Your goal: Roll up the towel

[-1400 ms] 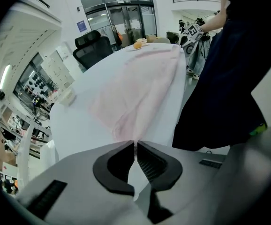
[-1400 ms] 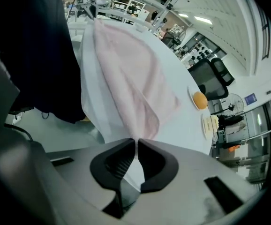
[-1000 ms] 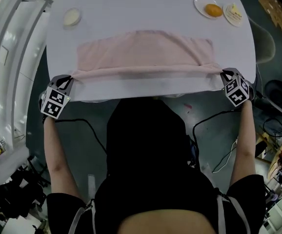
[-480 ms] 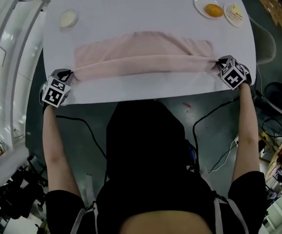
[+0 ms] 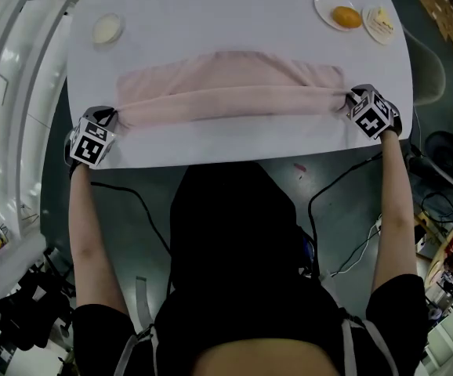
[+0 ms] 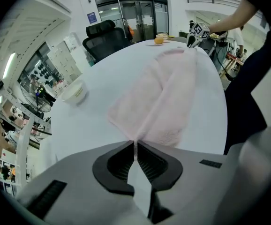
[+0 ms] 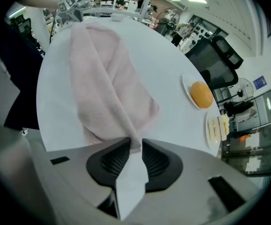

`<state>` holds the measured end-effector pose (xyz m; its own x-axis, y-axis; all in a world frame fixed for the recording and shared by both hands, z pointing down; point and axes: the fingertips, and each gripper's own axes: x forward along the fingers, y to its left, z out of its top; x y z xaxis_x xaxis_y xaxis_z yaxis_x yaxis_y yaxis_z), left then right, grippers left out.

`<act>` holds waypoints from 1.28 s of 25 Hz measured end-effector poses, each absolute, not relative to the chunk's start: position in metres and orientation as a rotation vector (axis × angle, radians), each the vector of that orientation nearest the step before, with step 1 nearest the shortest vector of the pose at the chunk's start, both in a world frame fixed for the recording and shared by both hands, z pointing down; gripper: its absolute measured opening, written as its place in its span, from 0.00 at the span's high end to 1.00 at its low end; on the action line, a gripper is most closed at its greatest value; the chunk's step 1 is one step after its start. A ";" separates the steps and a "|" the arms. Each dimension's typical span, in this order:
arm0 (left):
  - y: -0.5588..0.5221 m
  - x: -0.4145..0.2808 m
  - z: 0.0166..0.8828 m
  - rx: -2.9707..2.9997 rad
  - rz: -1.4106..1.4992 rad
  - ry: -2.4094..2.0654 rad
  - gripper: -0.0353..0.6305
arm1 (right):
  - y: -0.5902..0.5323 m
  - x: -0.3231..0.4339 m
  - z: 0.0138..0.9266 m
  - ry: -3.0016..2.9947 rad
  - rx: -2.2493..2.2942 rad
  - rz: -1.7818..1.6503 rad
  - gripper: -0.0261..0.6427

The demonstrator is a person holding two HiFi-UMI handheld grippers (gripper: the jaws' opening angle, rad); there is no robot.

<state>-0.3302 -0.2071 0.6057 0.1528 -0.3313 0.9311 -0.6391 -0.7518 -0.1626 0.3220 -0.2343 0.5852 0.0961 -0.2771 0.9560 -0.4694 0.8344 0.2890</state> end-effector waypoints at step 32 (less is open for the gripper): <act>-0.132 -0.309 0.542 2.336 1.446 -1.035 0.66 | -0.171 0.276 0.513 -1.716 0.818 0.051 0.73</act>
<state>-0.3089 -0.1324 0.5421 0.2738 -0.4545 0.8476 -0.6561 -0.7327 -0.1810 0.2761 -0.1711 0.5128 -0.0799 -0.4890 0.8686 -0.5393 0.7540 0.3749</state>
